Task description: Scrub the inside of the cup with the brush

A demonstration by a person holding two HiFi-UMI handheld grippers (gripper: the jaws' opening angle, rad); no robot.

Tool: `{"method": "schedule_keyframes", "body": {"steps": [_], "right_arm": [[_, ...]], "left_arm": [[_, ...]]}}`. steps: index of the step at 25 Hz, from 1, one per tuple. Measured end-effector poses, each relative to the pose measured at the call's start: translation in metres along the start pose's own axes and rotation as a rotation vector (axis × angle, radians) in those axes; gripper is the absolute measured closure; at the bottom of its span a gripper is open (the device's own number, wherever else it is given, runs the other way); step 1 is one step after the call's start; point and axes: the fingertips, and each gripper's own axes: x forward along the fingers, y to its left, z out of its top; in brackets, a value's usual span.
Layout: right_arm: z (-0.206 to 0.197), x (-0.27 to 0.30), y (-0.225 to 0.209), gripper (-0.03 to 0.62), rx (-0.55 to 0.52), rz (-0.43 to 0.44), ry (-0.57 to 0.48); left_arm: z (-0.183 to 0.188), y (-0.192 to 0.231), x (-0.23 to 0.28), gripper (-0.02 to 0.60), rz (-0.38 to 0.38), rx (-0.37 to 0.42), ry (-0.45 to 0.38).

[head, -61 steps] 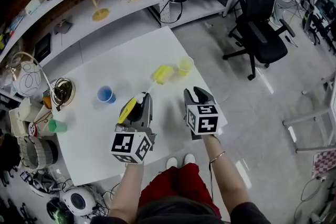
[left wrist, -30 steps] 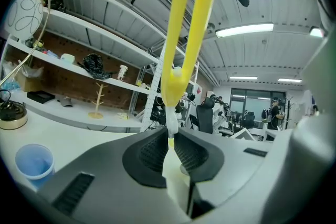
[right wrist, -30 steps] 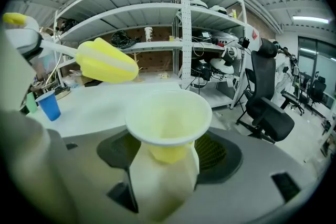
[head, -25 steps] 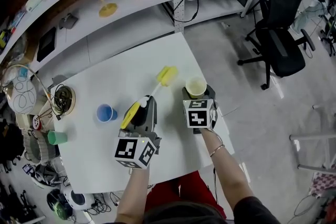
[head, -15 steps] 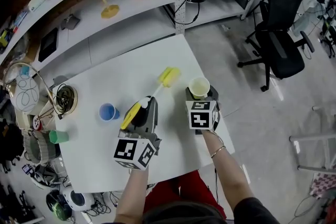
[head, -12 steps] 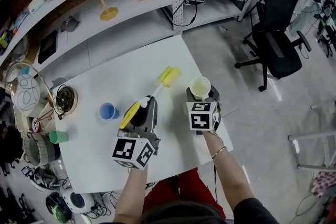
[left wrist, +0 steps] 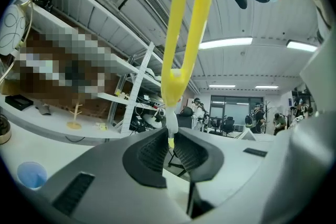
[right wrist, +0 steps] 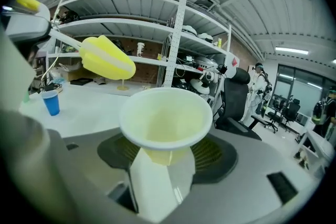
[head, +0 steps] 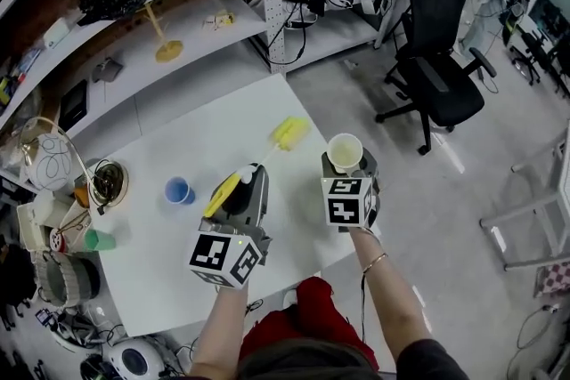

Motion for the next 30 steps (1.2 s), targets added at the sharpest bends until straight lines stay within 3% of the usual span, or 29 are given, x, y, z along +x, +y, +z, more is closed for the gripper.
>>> {"method": "schedule_keyframes", "body": {"steps": [14, 21, 30], "right_arm": [[-0.026, -0.106, -0.072, 0.293, -0.021, -0.214, -0.012], [-0.056, -0.144, -0.100, 0.294, -0.025, -0.309, 0.042], [-0.082, -0.185, -0.135, 0.295, -0.117, -0.435, 0.132]], "left_arm": [[0.019, -0.111, -0.018, 0.538, -0.267, 0.000, -0.042], [0.021, -0.156, -0.028, 0.538, -0.407, -0.014, -0.038], [0.012, -0.192, -0.034, 0.538, -0.559, -0.092, -0.002]]}}
